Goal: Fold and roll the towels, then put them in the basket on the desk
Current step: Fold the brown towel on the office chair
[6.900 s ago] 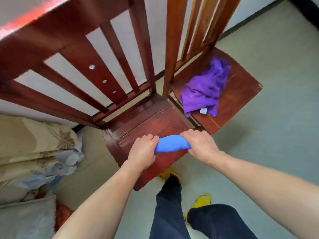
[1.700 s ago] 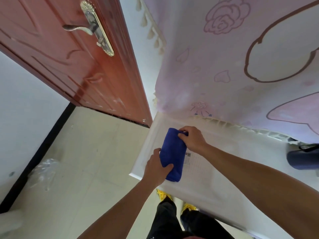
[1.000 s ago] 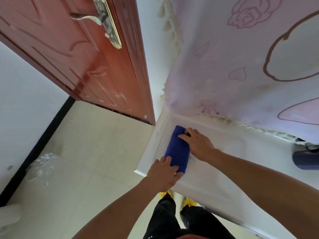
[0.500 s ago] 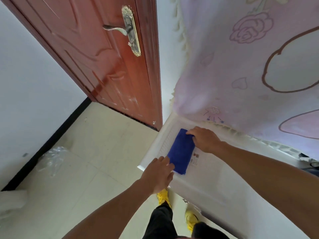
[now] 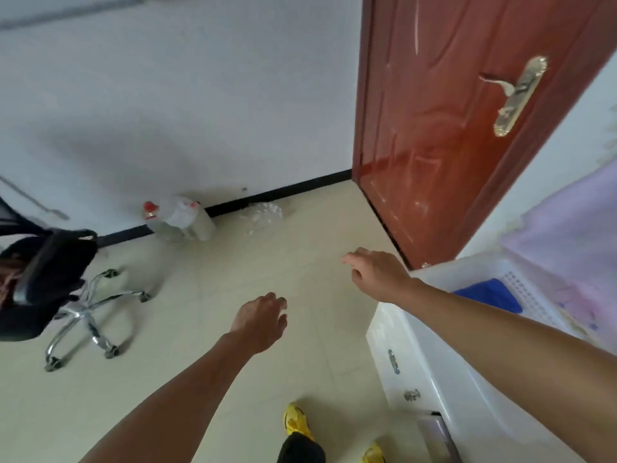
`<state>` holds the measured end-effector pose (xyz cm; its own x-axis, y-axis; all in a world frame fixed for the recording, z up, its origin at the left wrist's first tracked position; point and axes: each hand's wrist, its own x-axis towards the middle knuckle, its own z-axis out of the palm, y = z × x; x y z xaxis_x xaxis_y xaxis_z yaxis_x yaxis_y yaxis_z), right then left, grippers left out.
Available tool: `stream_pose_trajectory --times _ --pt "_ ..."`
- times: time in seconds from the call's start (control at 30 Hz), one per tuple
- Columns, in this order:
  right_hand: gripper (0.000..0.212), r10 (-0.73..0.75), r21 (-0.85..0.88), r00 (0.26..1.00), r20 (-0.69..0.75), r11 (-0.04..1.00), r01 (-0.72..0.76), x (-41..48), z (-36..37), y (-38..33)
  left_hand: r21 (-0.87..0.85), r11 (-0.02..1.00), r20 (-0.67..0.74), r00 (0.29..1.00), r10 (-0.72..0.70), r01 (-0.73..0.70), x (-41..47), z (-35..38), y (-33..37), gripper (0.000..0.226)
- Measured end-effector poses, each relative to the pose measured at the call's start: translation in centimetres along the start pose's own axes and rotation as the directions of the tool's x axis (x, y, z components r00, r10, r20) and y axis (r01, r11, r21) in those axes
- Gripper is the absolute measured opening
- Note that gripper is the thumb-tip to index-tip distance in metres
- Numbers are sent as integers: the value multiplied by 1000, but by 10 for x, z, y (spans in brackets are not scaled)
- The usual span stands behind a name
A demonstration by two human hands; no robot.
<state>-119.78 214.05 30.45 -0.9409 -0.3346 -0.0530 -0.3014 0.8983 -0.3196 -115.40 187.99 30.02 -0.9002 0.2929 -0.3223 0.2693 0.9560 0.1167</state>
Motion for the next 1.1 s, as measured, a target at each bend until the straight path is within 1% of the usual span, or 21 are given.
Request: stream_pose_trajectory --times 0.07,0.13,0.2,0.3,0.33,0.47,0.5,0.6,0.7,0.8,0.83,0.93,0.97,1.0,1.07,1.1 --pt "38 -80 -45 995 67 996 83 22 8 -43 -22 993 -26 993 -112 112 -29 0 -37 32" --pt "38 -190 -83 972 135 976 202 48 23 -99 -58 968 -47 968 -247 244 -68 1 -83 32" --pt "38 -301 -108 936 181 940 323 73 37 -159 -84 928 -63 928 -368 362 -108 4 -131 32" --pt "39 -429 -151 871 239 870 470 110 66 -251 -104 859 -61 859 -508 501 -171 13 -203 33" --pt "39 -449 -171 857 251 851 496 118 71 -270 -92 851 -54 851 -523 517 -182 14 -217 33" --pt "37 -557 -216 786 270 760 613 152 109 -387 -22 797 -22 797 -604 604 -252 16 -304 31" --pt "38 -595 -212 758 268 731 649 160 120 -424 -24 772 -20 772 -635 635 -274 15 -330 30" --pt "35 -678 -198 687 262 659 726 177 137 -508 -45 717 -32 716 -697 696 -315 8 -391 29" --pt "36 -742 -191 621 252 591 784 193 149 -565 -82 667 -46 666 -745 740 -334 2 -434 29" --pt "35 -776 -200 566 279 529 824 224 164 -614 -139 624 -43 625 -779 769 -338 4 -481 29" --pt "35 -777 -204 558 292 519 830 231 166 -622 -153 626 -35 629 -776 764 -335 4 -488 29" --pt "36 -778 -205 535 328 494 845 277 192 -663 -166 622 -2 631 -776 765 -325 9 -540 29" --pt "36 -770 -202 541 338 502 841 287 198 -668 -159 621 12 630 -776 768 -321 9 -549 29" --pt "37 -772 -193 534 343 499 845 316 213 -689 -156 612 9 620 -784 776 -315 8 -580 29" --pt "36 -754 -191 546 364 513 837 339 221 -704 -158 598 12 607 -795 786 -312 4 -601 29" --pt "34 -747 -185 550 375 521 833 364 231 -722 -195 569 16 583 -813 799 -308 1 -626 29"
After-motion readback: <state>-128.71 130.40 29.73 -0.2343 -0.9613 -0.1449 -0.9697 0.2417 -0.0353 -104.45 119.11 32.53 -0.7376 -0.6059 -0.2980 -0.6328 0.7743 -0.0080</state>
